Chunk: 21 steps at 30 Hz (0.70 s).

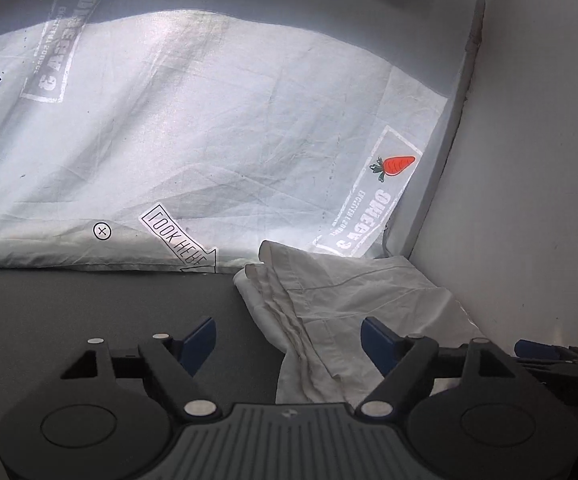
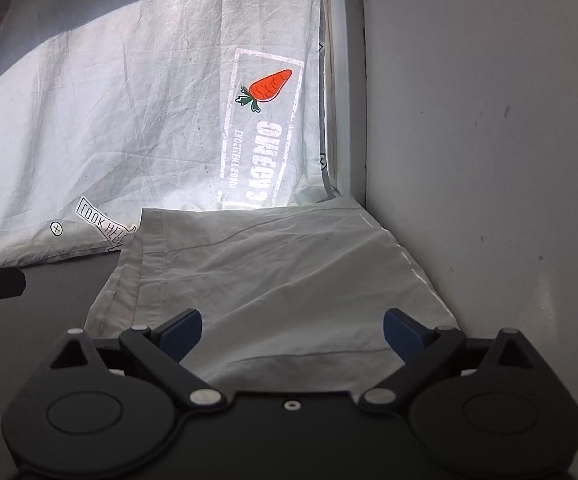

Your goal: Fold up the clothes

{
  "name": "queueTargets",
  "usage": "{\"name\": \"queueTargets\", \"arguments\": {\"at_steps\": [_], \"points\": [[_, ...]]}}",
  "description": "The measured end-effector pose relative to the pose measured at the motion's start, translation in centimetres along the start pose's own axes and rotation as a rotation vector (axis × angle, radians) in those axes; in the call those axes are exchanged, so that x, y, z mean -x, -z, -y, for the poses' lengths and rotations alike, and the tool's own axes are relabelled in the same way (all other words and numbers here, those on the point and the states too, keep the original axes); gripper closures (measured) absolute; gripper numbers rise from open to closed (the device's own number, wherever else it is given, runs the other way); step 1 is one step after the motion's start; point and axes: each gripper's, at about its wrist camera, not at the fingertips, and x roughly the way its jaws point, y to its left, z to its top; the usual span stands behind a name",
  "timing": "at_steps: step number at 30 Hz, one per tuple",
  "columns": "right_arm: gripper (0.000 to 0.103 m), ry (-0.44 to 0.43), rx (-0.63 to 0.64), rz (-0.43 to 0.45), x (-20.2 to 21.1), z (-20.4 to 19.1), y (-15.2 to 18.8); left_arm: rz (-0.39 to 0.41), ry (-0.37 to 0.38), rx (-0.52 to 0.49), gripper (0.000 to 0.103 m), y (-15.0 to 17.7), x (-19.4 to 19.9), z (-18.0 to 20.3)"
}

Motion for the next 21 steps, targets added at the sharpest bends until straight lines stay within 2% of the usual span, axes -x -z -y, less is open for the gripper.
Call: {"name": "queueTargets", "arguments": {"at_steps": [5, 7, 10, 13, 18, 21], "points": [[0.001, -0.021, 0.038, 0.109, 7.8, -3.1, 0.4, 0.184, 0.001, -0.008, 0.0, 0.0, 9.8, 1.1], [0.0, -0.012, 0.066, 0.153, 10.5, -3.9, 0.5, 0.248, 0.004, 0.005, 0.0, 0.5, 13.4, 1.5], [0.001, 0.021, 0.135, 0.207, 14.3, -5.2, 1.0, 0.259, 0.026, 0.069, 0.0, 1.1, 18.0, 1.3], [0.0, 0.018, 0.209, 0.245, 17.7, -6.8, 1.7, 0.27, 0.04, 0.126, 0.0, 1.7, 22.4, 1.0], [0.0, -0.021, 0.239, 0.273, 22.4, -10.1, 2.8, 0.303, -0.052, 0.103, 0.0, 3.0, 27.9, -1.3], [0.0, -0.109, 0.177, 0.227, 24.4, -12.5, 3.3, 0.322, -0.107, 0.09, 0.0, 3.8, 31.2, -2.7]]}}
